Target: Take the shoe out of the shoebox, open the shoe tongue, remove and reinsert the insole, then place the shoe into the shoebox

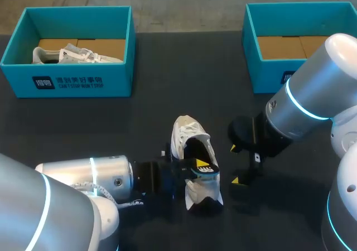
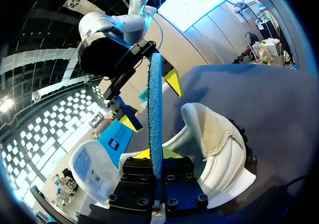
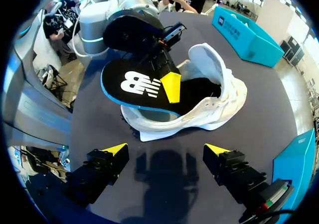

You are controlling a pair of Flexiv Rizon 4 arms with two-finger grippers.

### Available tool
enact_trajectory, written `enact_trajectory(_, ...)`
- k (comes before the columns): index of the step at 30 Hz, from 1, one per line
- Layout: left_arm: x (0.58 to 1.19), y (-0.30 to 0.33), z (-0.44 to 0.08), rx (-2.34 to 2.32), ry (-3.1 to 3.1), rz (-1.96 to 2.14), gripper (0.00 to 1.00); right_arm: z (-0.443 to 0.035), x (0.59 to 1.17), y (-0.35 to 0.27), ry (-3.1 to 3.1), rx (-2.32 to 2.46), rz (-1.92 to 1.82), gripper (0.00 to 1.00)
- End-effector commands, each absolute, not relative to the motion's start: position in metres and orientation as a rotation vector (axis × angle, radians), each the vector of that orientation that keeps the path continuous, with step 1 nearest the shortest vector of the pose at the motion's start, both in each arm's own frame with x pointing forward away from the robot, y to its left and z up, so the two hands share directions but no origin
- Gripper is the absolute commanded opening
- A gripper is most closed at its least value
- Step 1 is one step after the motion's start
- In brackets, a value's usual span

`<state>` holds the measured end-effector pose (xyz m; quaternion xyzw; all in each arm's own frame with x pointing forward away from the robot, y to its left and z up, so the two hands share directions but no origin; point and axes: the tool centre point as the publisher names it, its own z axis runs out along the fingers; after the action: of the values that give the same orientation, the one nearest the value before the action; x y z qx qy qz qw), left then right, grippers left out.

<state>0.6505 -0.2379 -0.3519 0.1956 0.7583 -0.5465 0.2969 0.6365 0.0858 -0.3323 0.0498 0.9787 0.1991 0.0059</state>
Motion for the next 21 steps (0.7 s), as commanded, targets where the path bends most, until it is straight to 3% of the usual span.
enact_trajectory(1,0.649,-0.240,-0.349,0.523,2.026,-1.462,0.05,-0.334,0.635,0.087,3.060,0.158,0.622,1.00)
enact_trajectory(3,0.647,-0.241,-0.347,0.522,2.024,-1.470,0.23,-0.334,0.635,0.087,3.060,0.158,0.622,1.00)
enact_trajectory(5,0.644,-0.241,-0.345,0.519,2.021,-1.480,0.29,-0.334,0.635,0.087,3.060,0.158,0.622,1.00)
enact_trajectory(7,0.641,-0.241,-0.342,0.518,2.017,-1.490,0.29,-0.334,0.635,0.087,3.060,0.158,0.622,1.00)
enact_trajectory(15,0.629,-0.241,-0.330,0.507,2.002,-1.533,0.25,-0.334,0.635,0.087,3.060,0.158,0.622,1.00)
enact_trajectory(19,0.626,-0.243,-0.328,0.514,1.998,-1.537,0.15,-0.334,0.635,0.087,3.060,0.158,0.622,1.00)
enact_trajectory(21,0.626,-0.243,-0.329,0.515,1.994,-1.541,0.00,-0.334,0.635,0.087,3.060,0.158,0.622,1.00)
